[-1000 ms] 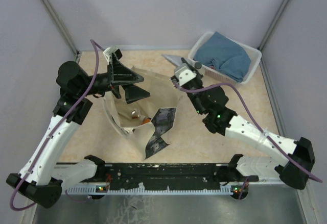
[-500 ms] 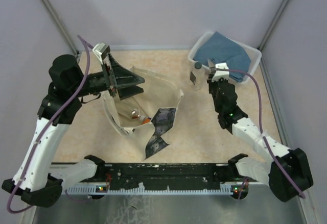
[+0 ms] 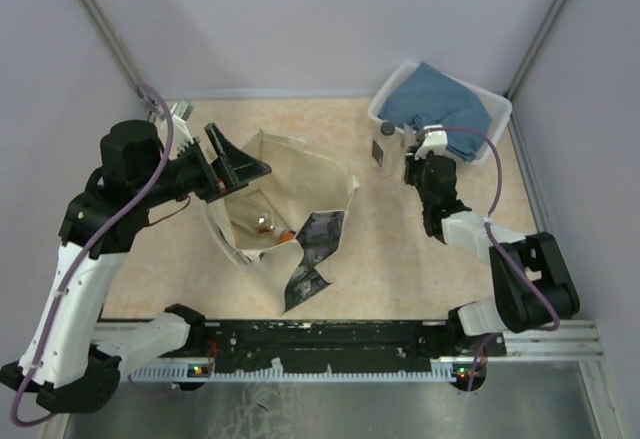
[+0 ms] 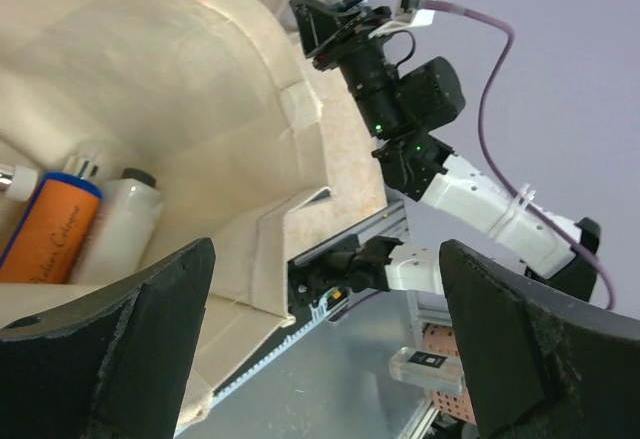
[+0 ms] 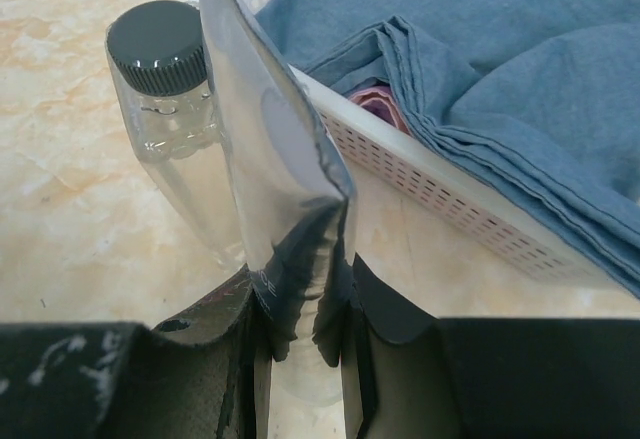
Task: Take the personal care products out of the canvas bag
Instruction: Place the care product at the center of the board.
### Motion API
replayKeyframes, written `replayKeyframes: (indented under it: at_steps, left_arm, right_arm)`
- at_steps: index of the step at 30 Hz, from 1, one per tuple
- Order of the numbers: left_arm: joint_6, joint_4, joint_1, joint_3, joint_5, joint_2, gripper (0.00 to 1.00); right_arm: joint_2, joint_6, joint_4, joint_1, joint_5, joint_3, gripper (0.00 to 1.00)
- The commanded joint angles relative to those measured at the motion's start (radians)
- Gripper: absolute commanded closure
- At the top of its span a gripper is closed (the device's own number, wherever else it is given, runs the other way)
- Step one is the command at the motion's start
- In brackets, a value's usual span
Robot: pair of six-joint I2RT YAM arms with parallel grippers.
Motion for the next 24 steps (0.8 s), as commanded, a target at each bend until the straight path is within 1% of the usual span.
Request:
replayKeyframes:
  at_steps: [1, 3, 8, 13, 14, 21, 24]
  left_arm:
    - [0.046, 0.007, -0.003, -0.045, -0.044, -0.014, 0.01]
    - [0.036, 0.026, -0.003, -0.07, -0.048, -0.032, 0.01]
    - [0.035, 0.025, -0.004, -0.079, -0.08, -0.058, 0.01]
    - [0.038, 0.004, -0.003, -0.077, -0.098, -0.072, 0.01]
    - [0.038, 0.003, -0.003, -0.078, -0.099, -0.073, 0.01]
    - [0.043, 0.005, -0.003, -0.085, -0.098, -0.069, 0.01]
    - [0.042, 0.01, -0.002, -0.091, -0.092, -0.066, 0.01]
  right_arm:
    - [0.082, -0.015, 0.402, -0.018, -0.04, 0.026, 1.0]
    - [0.135, -0.009, 0.527, -0.032, -0.055, 0.002, 1.0]
    - [0.262, 0.006, 0.708, -0.053, -0.076, 0.002, 1.0]
    - [0.34, 0.026, 0.744, -0.054, -0.087, 0.016, 1.0]
    - [0.348, 0.029, 0.775, -0.055, -0.088, 0.012, 1.0]
    - [0.359, 0.007, 0.809, -0.054, -0.092, -0.023, 1.0]
    - [0.346, -0.001, 0.79, -0.055, -0.078, -0.038, 1.0]
